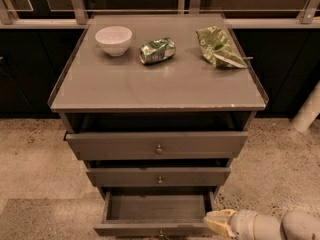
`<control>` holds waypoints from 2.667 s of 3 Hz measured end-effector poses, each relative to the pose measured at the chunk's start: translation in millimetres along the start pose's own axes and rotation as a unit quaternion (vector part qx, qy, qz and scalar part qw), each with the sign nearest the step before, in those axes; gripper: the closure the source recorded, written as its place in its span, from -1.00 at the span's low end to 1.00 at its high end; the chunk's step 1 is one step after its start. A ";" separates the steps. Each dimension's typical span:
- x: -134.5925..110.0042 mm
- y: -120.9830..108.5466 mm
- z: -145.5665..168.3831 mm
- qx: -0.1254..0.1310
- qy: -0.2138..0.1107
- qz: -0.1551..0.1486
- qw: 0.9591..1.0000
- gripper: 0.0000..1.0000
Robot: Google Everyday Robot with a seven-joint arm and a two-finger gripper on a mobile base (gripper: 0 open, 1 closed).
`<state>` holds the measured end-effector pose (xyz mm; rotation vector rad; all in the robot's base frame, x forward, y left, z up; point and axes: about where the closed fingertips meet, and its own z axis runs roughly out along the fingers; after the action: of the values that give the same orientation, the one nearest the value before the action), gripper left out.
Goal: Close bottom drawer
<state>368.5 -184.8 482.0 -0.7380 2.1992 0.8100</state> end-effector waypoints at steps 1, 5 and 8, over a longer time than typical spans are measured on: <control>9.1 -47.0 8.6 0.029 -0.014 0.022 0.999 0.76; 57.3 -81.9 40.1 0.033 -0.023 0.083 0.996 1.00; 172.2 -124.9 131.6 -0.018 0.008 0.200 0.980 1.00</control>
Offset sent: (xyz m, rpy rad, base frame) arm 0.0513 -0.0664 -0.0832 0.0435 0.0288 -0.2178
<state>399.7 -218.0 236.1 -0.3167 2.3887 1.0430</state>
